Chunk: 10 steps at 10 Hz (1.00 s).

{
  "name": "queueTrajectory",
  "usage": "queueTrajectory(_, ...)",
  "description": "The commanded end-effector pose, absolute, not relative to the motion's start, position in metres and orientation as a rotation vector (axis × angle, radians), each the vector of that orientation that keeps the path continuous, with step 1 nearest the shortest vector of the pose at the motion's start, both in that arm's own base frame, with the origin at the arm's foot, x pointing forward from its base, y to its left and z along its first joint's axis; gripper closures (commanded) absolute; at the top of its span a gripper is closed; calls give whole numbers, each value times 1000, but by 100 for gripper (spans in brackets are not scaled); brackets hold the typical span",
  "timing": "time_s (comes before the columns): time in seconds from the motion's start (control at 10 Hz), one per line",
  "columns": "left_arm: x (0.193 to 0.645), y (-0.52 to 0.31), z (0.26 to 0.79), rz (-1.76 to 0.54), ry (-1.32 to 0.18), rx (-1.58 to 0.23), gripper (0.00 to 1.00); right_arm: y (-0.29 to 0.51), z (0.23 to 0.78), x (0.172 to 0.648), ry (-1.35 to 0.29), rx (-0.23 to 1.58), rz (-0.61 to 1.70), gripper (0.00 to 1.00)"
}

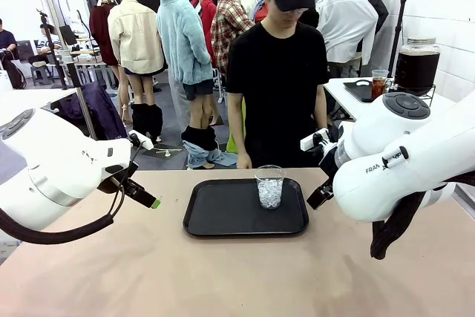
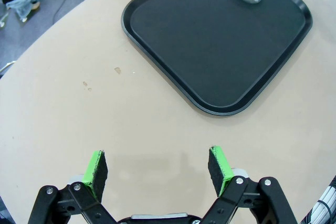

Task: Pour the drink into the iced cup.
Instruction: Pick up the iced cup indicated by the human and present it to them.

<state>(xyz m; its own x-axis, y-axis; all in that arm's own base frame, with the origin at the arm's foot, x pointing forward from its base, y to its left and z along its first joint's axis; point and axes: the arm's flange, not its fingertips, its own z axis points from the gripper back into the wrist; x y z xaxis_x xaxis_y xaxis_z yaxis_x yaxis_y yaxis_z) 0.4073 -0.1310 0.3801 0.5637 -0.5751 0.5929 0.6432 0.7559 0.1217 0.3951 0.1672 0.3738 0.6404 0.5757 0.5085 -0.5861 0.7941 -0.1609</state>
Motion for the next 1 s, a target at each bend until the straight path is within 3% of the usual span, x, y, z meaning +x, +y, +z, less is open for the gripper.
queueTrajectory(0.0,407,-131,380,-723,-663,-101,0,167,374,395,-572,20,663,0)
queueTrajectory(0.9,407,-131,380,-723,-663,-101,0,167,374,395,-572,20,663,0)
